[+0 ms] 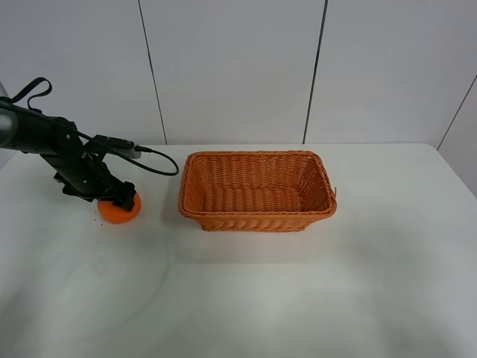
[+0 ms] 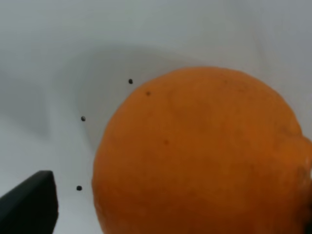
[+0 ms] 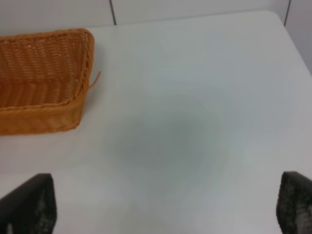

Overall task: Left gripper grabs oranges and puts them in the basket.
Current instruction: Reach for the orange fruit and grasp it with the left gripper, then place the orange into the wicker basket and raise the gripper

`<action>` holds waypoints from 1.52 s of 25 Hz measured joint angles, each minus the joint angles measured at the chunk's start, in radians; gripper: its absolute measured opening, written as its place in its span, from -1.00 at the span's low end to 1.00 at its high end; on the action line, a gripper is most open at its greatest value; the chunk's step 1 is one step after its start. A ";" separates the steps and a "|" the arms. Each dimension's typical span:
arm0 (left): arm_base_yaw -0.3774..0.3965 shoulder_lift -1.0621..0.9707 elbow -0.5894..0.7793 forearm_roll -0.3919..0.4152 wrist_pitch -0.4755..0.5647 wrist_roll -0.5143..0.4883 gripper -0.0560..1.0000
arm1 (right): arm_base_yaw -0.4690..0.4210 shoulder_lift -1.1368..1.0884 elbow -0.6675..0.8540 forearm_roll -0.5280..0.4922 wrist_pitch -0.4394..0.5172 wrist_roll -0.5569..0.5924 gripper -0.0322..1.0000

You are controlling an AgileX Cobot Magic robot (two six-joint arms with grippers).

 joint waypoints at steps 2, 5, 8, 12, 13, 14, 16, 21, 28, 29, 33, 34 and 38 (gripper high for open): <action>0.000 0.000 -0.003 0.000 0.001 0.000 0.69 | 0.000 0.000 0.000 0.000 0.000 0.000 0.41; 0.000 0.000 -0.004 0.000 0.004 0.000 0.17 | 0.000 0.000 0.000 0.000 0.000 0.000 0.41; 0.000 0.000 -0.005 0.000 0.021 0.001 -0.44 | 0.000 0.000 0.000 0.000 0.000 0.000 0.41; 0.000 -0.012 -0.005 0.000 0.042 0.001 -0.64 | 0.000 0.000 0.000 0.000 0.000 0.000 0.41; 0.000 -0.018 -0.005 0.000 0.047 0.001 -0.64 | 0.000 0.000 0.000 0.000 0.000 0.000 0.41; 0.000 -0.028 -0.005 0.000 0.057 0.001 -0.64 | 0.000 0.000 0.000 0.000 0.000 0.000 0.41; 0.000 -0.053 -0.005 -0.001 0.079 0.001 -0.64 | 0.000 0.000 0.000 0.000 0.000 0.000 0.41; 0.000 -0.156 -0.005 0.004 0.169 0.000 -0.65 | 0.000 0.000 0.000 0.000 0.000 0.000 0.41; 0.000 -0.359 -0.004 -0.060 0.281 -0.007 -0.65 | 0.000 0.000 0.000 0.000 0.000 0.000 0.41; 0.000 -0.393 -0.004 -0.076 0.296 -0.007 -0.65 | 0.000 0.000 0.000 0.000 0.000 0.000 0.41; -0.005 -0.508 -0.004 -0.151 0.356 -0.006 -0.65 | 0.000 0.000 0.000 0.000 0.000 0.000 0.41; -0.011 -0.527 -0.004 -0.157 0.365 -0.006 -0.65 | 0.000 0.000 0.000 0.000 0.000 0.000 0.41; -0.062 -0.572 -0.004 -0.164 0.392 -0.004 -0.65 | 0.000 0.000 0.000 0.000 0.000 0.000 0.41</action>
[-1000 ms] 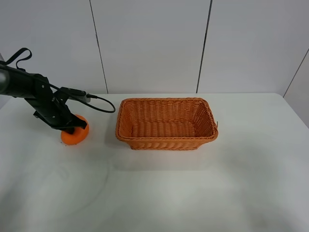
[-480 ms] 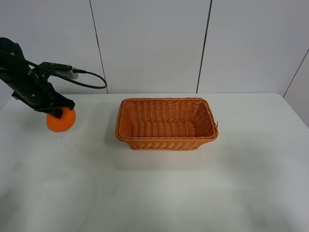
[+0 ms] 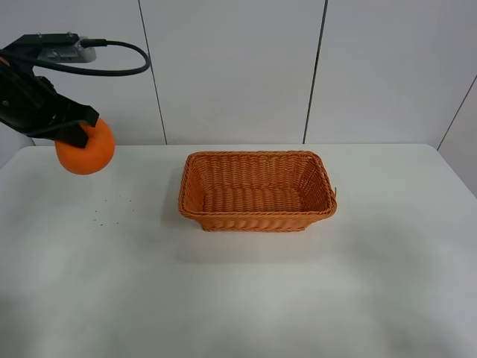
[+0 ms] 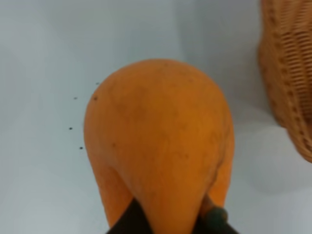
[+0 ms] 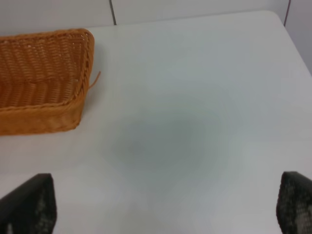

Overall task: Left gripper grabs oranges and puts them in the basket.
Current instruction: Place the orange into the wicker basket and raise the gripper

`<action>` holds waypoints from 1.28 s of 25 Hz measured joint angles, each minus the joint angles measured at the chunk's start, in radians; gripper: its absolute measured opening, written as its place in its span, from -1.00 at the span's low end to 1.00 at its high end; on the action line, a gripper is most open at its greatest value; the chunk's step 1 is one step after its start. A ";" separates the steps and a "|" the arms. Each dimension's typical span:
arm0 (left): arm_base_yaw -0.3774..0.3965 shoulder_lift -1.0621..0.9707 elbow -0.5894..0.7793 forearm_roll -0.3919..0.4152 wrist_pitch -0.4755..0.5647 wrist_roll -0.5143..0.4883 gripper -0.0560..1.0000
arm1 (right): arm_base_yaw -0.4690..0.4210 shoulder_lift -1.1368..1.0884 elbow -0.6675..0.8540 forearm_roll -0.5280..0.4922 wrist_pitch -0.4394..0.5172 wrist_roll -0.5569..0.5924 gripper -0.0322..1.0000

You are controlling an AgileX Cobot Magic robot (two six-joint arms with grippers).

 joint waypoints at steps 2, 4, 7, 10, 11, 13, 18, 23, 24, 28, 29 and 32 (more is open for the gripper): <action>-0.037 0.001 0.000 -0.002 0.007 0.000 -0.65 | 0.000 0.000 0.000 0.000 0.000 0.000 0.41; -0.072 0.011 0.000 -0.002 0.004 0.000 -0.65 | 0.000 0.000 0.000 0.000 0.000 0.000 0.41; -0.119 0.048 -0.026 -0.003 0.003 -0.002 -0.65 | 0.000 0.000 0.000 0.000 0.000 0.000 0.41; -0.159 0.115 -0.076 -0.004 0.004 -0.002 -0.65 | 0.000 0.000 0.000 0.000 0.000 0.000 0.41; -0.170 0.136 -0.093 -0.004 0.006 -0.003 -0.65 | 0.000 0.000 0.000 0.000 0.000 0.000 0.41; -0.201 0.190 -0.139 -0.004 0.010 -0.003 -0.65 | 0.000 0.000 0.000 0.000 0.000 0.000 0.41; -0.273 0.316 -0.263 -0.004 0.022 -0.003 -0.65 | 0.000 0.000 0.000 0.000 0.000 0.000 0.41; -0.326 0.446 -0.388 -0.006 0.034 -0.003 -0.65 | 0.000 0.000 0.000 0.000 0.000 0.000 0.41; -0.334 0.471 -0.410 -0.007 0.036 -0.003 -0.65 | 0.000 0.000 0.000 0.000 0.000 0.000 0.41; -0.357 0.565 -0.503 -0.033 0.040 -0.003 -0.65 | 0.000 0.000 0.000 0.000 0.000 0.000 0.41; -0.359 0.584 -0.525 -0.043 0.040 -0.003 -0.65 | 0.000 0.000 0.000 0.000 0.000 0.000 0.41; -0.361 0.649 -0.582 -0.056 0.040 -0.002 -0.65 | 0.000 0.000 0.000 0.000 0.000 0.000 0.41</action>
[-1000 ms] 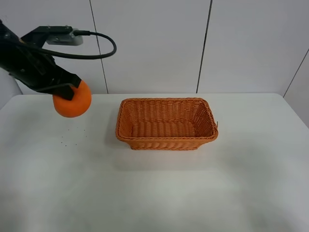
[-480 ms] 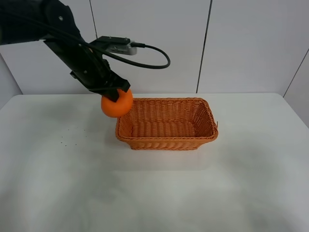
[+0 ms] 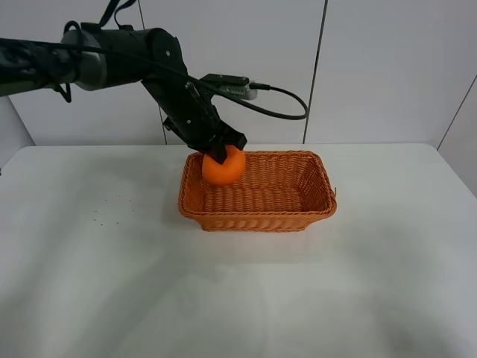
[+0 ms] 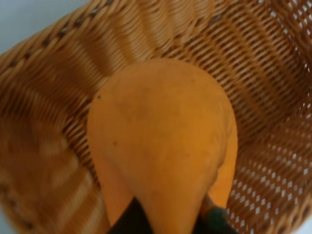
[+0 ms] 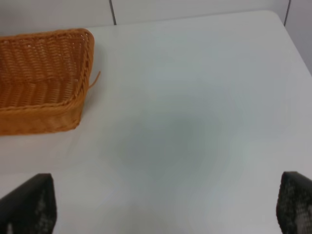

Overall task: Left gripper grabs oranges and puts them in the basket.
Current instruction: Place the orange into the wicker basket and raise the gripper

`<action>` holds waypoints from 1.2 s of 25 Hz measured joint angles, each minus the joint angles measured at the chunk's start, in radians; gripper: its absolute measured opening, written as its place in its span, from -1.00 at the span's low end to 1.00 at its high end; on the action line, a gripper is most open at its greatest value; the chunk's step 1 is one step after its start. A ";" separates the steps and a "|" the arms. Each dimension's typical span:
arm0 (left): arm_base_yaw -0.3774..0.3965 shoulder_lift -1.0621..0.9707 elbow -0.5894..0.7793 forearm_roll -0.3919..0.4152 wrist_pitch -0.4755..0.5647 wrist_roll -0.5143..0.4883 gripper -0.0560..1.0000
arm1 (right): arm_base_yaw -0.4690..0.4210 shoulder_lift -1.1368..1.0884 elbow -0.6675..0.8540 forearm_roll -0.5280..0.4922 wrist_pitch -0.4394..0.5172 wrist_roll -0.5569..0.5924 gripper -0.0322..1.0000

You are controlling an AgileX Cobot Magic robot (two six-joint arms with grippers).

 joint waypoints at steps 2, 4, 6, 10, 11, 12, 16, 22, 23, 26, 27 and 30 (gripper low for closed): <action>-0.001 0.042 -0.034 -0.004 0.005 0.000 -0.65 | 0.000 0.000 0.000 0.000 0.000 0.000 0.41; -0.004 0.073 -0.055 -0.005 0.010 0.002 -0.65 | 0.000 0.000 0.000 0.000 0.000 0.000 0.41; -0.011 0.098 -0.071 -0.006 0.015 0.009 -0.65 | 0.000 0.000 0.000 0.000 0.000 0.000 0.41; -0.030 0.135 -0.094 -0.008 0.005 0.019 -0.65 | 0.000 0.000 0.000 0.000 0.000 0.000 0.41; -0.037 0.142 -0.098 -0.008 0.001 0.022 -0.65 | 0.000 0.000 0.000 0.000 0.000 0.000 0.41; -0.042 0.148 -0.103 -0.009 -0.004 0.028 -0.65 | 0.000 0.000 0.000 0.000 0.000 0.000 0.41; -0.050 0.167 -0.108 -0.013 -0.033 0.042 -0.65 | 0.000 0.000 0.000 0.000 0.000 0.000 0.41; -0.050 0.205 -0.121 -0.024 -0.059 0.044 -0.65 | 0.000 0.000 0.000 0.000 0.000 0.000 0.41; -0.050 0.214 -0.125 -0.025 -0.059 0.044 -0.65 | 0.000 0.000 0.000 0.000 0.000 0.000 0.41; -0.050 0.234 -0.127 -0.026 -0.059 0.044 -0.65 | 0.000 0.000 0.000 0.000 0.000 0.000 0.41; -0.050 0.239 -0.127 -0.026 -0.060 0.045 -0.65 | 0.000 0.000 0.000 0.000 0.000 0.000 0.41; -0.050 0.239 -0.128 -0.027 -0.071 0.048 -0.65 | 0.000 0.000 0.000 0.000 0.000 0.000 0.41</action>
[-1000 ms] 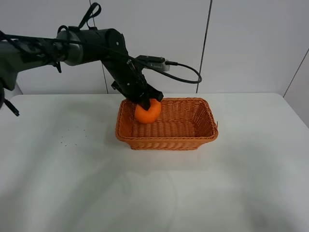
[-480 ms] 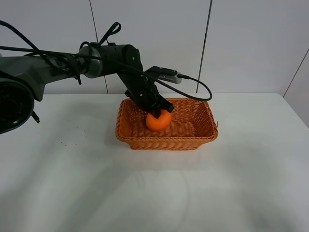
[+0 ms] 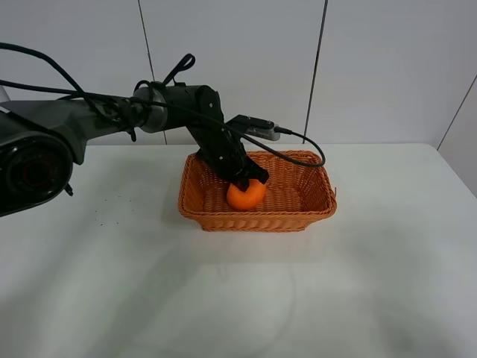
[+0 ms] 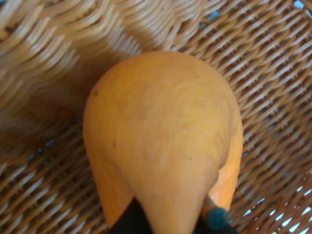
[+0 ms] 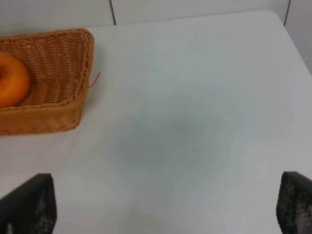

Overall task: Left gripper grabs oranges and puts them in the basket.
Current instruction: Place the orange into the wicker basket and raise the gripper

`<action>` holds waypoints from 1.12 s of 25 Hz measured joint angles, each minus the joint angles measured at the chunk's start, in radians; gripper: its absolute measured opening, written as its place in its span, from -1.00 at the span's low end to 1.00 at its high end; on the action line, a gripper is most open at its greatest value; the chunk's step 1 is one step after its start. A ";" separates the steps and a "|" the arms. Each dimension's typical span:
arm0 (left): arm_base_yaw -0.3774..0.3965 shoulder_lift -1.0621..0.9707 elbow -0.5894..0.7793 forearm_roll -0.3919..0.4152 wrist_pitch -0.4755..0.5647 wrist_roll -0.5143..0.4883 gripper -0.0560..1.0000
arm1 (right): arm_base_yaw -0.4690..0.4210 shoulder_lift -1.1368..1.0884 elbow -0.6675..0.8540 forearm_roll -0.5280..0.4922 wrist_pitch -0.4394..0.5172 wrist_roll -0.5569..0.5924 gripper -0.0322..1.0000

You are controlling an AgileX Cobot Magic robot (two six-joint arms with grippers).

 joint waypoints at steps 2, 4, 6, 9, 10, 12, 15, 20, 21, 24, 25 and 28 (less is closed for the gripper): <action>0.000 0.000 0.000 -0.002 -0.004 0.004 -0.65 | 0.000 0.000 0.000 0.000 0.000 0.000 0.41; 0.000 0.000 0.000 -0.002 -0.003 0.014 -0.63 | 0.000 0.000 0.000 0.000 0.000 0.000 0.41; 0.000 0.000 0.000 -0.002 -0.001 0.020 -0.50 | 0.000 0.000 0.000 0.000 0.000 0.000 0.41; 0.000 0.000 0.000 -0.002 0.008 0.023 -0.06 | 0.000 0.000 0.000 0.000 0.000 0.000 0.41; 0.000 0.000 0.000 -0.002 0.008 0.023 0.13 | 0.000 0.000 0.000 0.000 0.000 0.000 0.41; 0.000 0.000 0.000 -0.002 0.009 0.023 0.50 | 0.000 0.000 0.000 0.000 0.000 0.000 0.41; 0.000 0.000 0.000 -0.002 0.009 0.023 0.79 | 0.000 0.000 0.000 0.000 0.000 0.000 0.41; 0.000 0.000 0.000 -0.002 0.012 0.024 0.89 | 0.000 0.000 0.000 0.000 0.000 0.000 0.41; 0.000 0.000 0.000 0.001 0.016 0.024 0.89 | 0.000 0.000 0.000 0.000 0.000 0.000 0.41; 0.000 -0.002 0.000 0.038 0.029 0.024 0.90 | 0.000 0.000 0.000 0.000 0.000 0.000 0.41; 0.000 -0.005 0.000 0.055 0.034 0.023 0.90 | 0.000 0.000 0.000 0.000 0.000 0.000 0.41; 0.000 -0.026 0.000 0.112 0.038 -0.001 0.90 | 0.000 0.000 0.000 0.000 0.000 0.000 0.41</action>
